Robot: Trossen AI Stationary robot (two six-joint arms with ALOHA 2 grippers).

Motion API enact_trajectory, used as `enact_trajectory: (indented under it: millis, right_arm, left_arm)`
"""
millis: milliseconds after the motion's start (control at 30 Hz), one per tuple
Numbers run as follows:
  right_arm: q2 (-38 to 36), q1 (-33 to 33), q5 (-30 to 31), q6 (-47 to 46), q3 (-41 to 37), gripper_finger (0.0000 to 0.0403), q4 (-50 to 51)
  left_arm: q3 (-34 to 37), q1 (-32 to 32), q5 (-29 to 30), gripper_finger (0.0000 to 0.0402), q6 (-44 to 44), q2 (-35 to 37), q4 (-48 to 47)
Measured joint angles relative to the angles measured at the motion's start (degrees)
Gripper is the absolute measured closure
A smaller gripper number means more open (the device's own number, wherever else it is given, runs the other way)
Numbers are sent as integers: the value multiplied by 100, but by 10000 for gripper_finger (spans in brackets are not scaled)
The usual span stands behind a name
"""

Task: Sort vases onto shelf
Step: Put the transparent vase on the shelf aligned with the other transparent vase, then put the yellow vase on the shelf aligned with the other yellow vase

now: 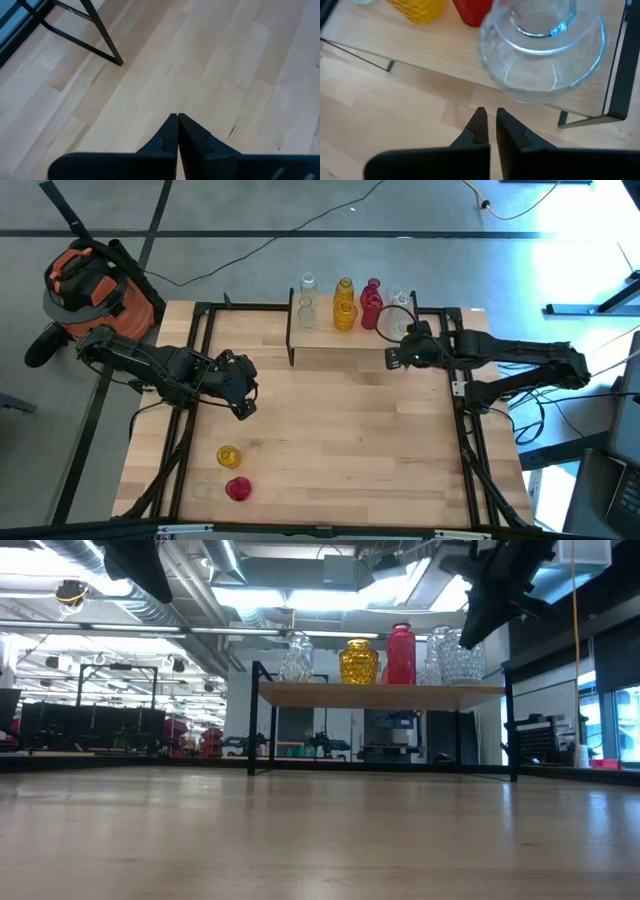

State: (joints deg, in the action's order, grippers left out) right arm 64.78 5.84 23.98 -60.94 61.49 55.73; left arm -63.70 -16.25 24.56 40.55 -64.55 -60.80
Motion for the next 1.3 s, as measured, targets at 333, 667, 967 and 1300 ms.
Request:
enact_trajectory:
  millis: [333,667,967,1300]
  right_arm:
    - [-1,107,144,116,-26,402,-35]
    - [-1,103,436,27,-26,402,-34]
    - [-110,-243,-418,-26,-30,402,-641]
    - [25,-1679,-1506,1972,-26,402,-3806]
  left_arm:
    - [0,-4,2,401,134,0,-4]
    - [0,-4,4,401,105,0,-9]
    - [0,-7,-365,401,99,0,-24]
    - [0,-830,-2354,401,345,0,-17]
